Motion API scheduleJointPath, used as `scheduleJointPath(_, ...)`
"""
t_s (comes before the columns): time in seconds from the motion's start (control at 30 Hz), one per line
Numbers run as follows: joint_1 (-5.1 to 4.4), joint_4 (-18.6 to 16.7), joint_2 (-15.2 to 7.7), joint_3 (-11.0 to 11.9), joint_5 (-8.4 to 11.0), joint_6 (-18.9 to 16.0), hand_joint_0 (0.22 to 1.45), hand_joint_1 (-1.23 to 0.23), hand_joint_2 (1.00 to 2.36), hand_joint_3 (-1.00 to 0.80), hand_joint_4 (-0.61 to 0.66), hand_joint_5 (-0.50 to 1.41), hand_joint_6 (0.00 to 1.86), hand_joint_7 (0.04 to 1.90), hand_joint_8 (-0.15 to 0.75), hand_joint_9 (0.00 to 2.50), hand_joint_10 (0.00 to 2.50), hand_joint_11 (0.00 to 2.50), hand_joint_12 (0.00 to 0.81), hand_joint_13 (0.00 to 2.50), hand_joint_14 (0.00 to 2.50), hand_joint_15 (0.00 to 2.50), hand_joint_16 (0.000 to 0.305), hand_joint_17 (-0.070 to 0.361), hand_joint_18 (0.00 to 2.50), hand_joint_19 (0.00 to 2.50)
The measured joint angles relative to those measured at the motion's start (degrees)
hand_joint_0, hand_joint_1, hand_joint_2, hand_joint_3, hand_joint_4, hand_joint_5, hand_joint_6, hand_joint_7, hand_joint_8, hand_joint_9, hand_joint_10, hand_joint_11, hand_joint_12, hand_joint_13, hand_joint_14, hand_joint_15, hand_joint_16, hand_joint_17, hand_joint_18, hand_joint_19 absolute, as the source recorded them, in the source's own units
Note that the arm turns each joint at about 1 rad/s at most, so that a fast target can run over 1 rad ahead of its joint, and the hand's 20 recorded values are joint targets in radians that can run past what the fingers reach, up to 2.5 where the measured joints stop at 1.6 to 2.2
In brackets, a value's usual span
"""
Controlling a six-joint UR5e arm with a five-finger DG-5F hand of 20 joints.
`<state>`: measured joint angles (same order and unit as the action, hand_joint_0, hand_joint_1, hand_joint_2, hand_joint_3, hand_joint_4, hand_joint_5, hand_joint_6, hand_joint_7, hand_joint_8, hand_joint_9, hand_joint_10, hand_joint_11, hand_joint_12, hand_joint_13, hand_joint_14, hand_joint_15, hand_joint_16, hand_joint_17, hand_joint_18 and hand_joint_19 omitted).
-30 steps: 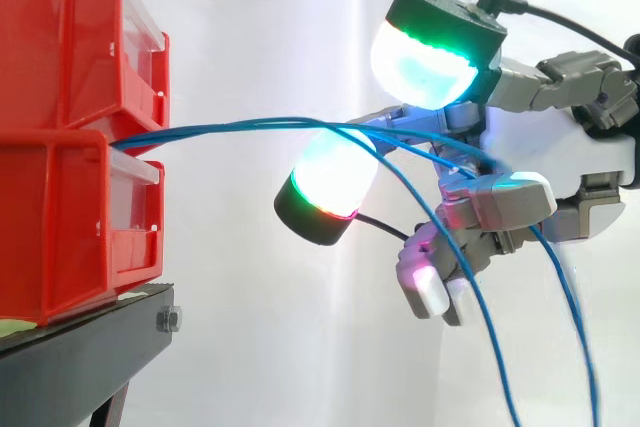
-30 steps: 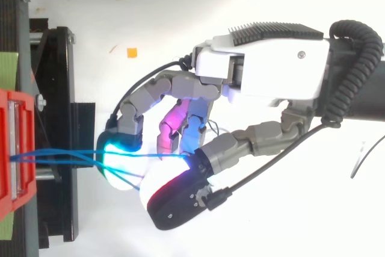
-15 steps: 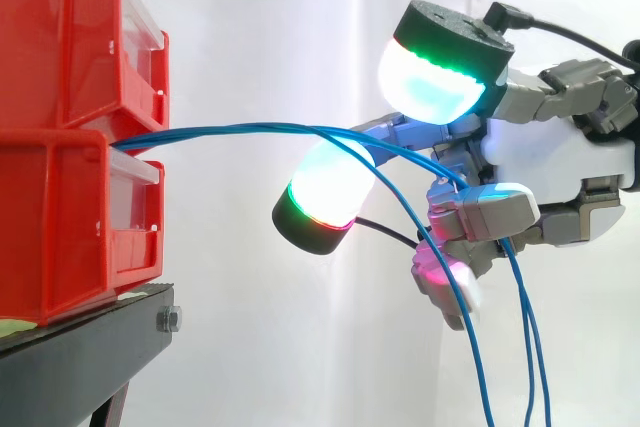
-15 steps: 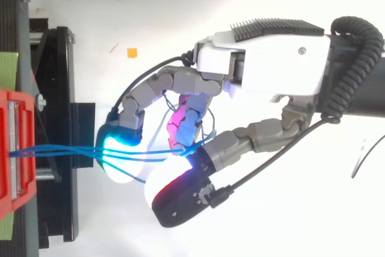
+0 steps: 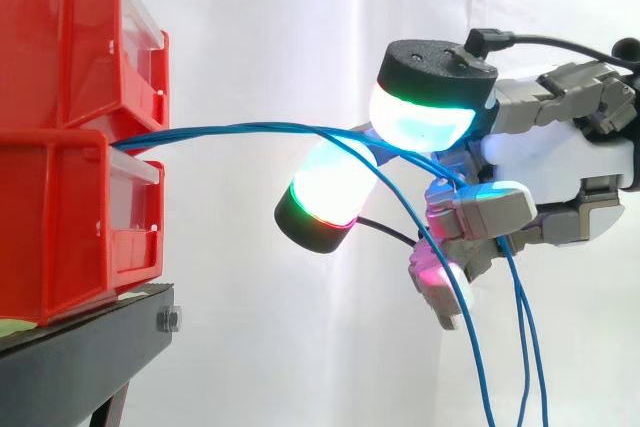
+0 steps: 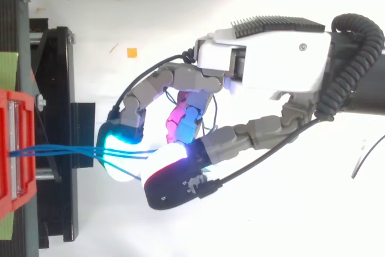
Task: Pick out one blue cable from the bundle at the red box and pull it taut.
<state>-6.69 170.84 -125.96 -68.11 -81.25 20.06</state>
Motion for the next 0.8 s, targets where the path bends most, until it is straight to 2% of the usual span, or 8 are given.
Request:
scheduleJointPath(0.17,0.00,0.0,0.0,0.0,-0.12,-0.1,0.64,-0.74,1.02,-0.25,0.09,-0.16,0.88,0.66,0.266,1.17,0.02,1.31,0.413,0.83,0.02,0.66,0.055,0.123,0.68,0.80)
scheduleJointPath(0.27,-0.01,-0.1,0.0,0.0,-0.13,-0.1,0.64,-0.78,1.01,-0.37,0.11,-0.15,0.91,0.65,0.271,1.17,0.02,1.29,0.410,0.82,0.02,0.66,0.054,0.122,0.67,0.80)
scheduleJointPath(0.33,-0.04,-0.1,0.0,0.0,-0.14,-0.1,0.59,-0.68,1.00,-0.50,0.10,-0.14,0.91,0.65,0.277,1.20,0.02,1.25,0.412,0.83,0.02,0.65,0.054,0.122,0.68,0.80)
scheduleJointPath(0.37,-0.05,-0.1,0.0,0.0,-0.14,-0.1,0.58,-0.64,1.00,-0.50,0.10,-0.14,0.91,0.64,0.282,1.21,0.02,1.24,0.415,0.84,0.02,0.65,0.054,0.122,0.69,0.81)
scheduleJointPath(0.43,-0.06,-0.1,0.0,0.0,-0.14,-0.1,0.56,-0.46,1.00,-0.50,0.08,-0.13,0.88,0.66,0.290,1.26,0.02,1.15,0.416,0.86,0.02,0.64,0.055,0.124,0.70,0.81)
scheduleJointPath(0.53,-0.07,-0.1,0.0,0.1,-0.14,0.0,0.60,-0.38,1.00,-0.50,0.05,-0.12,0.86,0.70,0.285,1.27,0.02,1.10,0.407,0.87,0.02,0.64,0.054,0.122,0.71,0.82)
scheduleJointPath(0.73,-0.07,-0.1,0.0,0.1,-0.14,0.0,0.62,-0.48,1.01,-0.28,0.06,-0.11,0.85,0.75,0.293,1.33,0.03,1.11,0.416,0.89,0.02,0.64,0.055,0.124,0.72,0.82)
scheduleJointPath(0.8,-0.07,-0.1,0.0,0.1,-0.10,0.0,0.62,-0.52,1.01,-0.19,0.09,-0.10,0.85,0.75,0.321,1.35,0.02,1.11,0.446,0.92,0.02,0.63,0.062,0.140,0.79,0.79)
